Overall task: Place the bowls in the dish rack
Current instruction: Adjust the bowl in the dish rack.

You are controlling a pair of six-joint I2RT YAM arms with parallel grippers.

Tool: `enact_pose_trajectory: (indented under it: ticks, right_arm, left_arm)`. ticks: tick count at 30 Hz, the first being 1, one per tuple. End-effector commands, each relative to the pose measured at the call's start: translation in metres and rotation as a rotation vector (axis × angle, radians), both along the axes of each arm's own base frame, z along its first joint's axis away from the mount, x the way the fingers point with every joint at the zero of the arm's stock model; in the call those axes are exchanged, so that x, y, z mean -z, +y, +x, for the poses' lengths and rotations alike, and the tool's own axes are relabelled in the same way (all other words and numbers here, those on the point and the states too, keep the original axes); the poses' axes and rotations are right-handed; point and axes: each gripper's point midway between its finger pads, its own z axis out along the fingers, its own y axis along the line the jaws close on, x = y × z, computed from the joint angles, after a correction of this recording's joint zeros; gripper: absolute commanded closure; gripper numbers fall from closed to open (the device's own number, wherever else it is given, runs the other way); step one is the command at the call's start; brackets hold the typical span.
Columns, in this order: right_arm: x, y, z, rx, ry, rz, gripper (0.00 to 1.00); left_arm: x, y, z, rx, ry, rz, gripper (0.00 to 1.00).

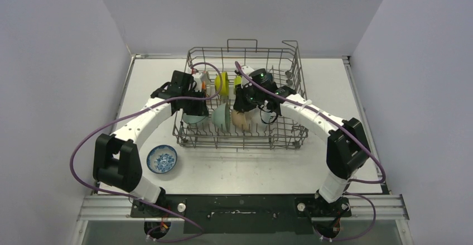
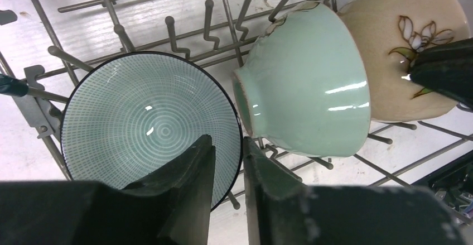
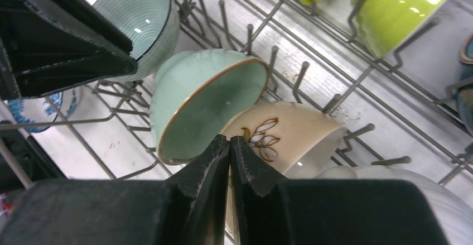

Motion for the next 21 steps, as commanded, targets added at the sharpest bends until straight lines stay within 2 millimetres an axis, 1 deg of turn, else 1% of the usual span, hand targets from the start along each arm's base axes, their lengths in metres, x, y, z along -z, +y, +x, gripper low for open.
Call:
enact_pose_trajectory:
  ticks: [1, 3, 6, 8, 12, 16, 19, 21]
  right_arm:
    - [0.013, -0.03, 0.012, 0.113, -0.017, -0.149, 0.94]
    - [0.02, -0.04, 0.012, 0.139, -0.003, -0.191, 0.95]
    - [0.028, -0.054, 0.01, 0.173, 0.008, -0.235, 0.95]
    - [0.031, -0.061, 0.009, 0.182, 0.013, -0.261, 0.95]
    - [0.034, -0.071, 0.007, 0.198, 0.018, -0.303, 0.95]
    - [0.037, -0.077, 0.004, 0.196, 0.021, -0.328, 0.95]
    - [0.037, -0.079, 0.002, 0.197, 0.02, -0.337, 0.95]
    - [0.032, -0.078, 0.002, 0.196, 0.003, -0.325, 0.95]
  left_arm:
    - [-0.007, 0.024, 0.013, -0.039, -0.071, 0.116, 0.7]
    - [-0.006, 0.025, 0.012, -0.032, -0.066, 0.131, 0.61]
    - [-0.003, 0.025, 0.01, -0.019, -0.06, 0.149, 0.55]
    - [0.001, 0.025, 0.009, -0.009, -0.052, 0.16, 0.54]
    - [0.008, 0.024, 0.009, -0.003, -0.039, 0.175, 0.53]
    - [0.012, 0.023, 0.009, 0.004, -0.033, 0.187, 0.58]
    - [0.017, 0.021, 0.008, 0.015, -0.02, 0.198, 0.66]
    - [0.018, 0.02, 0.007, 0.022, -0.018, 0.202, 0.74]
